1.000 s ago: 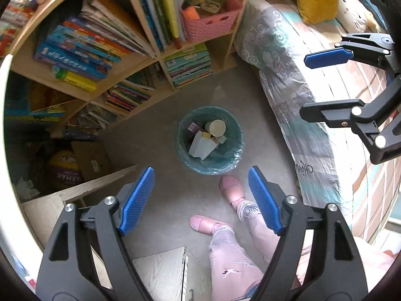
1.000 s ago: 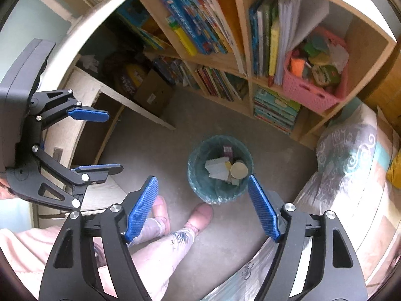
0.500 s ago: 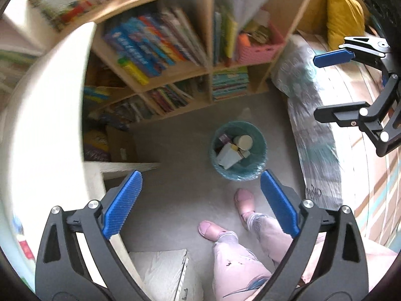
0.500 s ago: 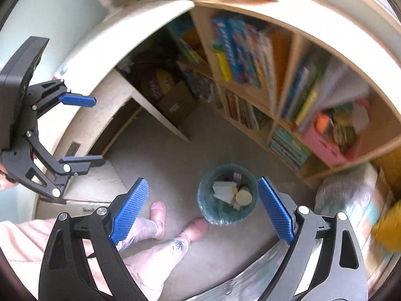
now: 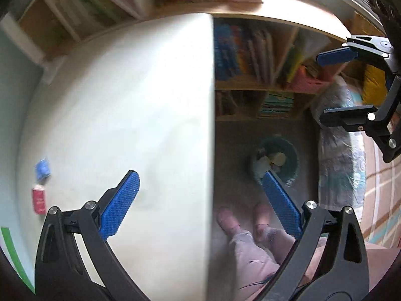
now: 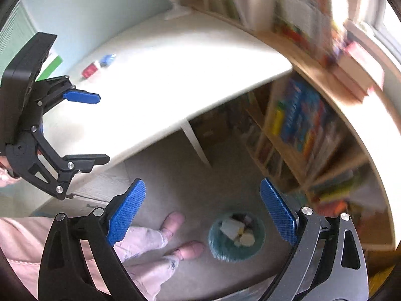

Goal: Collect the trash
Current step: 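Move both tools back to the table toward the red box and blue bag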

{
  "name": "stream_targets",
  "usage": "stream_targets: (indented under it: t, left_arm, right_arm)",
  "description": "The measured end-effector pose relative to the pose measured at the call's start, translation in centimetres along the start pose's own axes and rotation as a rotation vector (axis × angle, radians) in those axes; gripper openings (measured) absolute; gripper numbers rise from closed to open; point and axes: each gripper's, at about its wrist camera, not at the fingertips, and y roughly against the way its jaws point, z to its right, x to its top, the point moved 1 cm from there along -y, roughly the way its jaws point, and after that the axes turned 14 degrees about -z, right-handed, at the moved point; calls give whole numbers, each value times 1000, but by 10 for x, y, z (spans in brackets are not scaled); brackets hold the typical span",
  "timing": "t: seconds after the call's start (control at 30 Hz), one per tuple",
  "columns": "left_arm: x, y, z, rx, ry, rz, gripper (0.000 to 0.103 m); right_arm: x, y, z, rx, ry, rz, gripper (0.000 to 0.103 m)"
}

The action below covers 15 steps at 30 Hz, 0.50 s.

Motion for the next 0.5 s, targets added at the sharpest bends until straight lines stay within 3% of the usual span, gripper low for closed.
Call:
stream_targets:
  t: [0.5]
  left_arm:
    - [-52, 4, -142, 44, 247, 9, 96]
  right_arm:
    - [123, -29, -104, 10, 264, -23, 92]
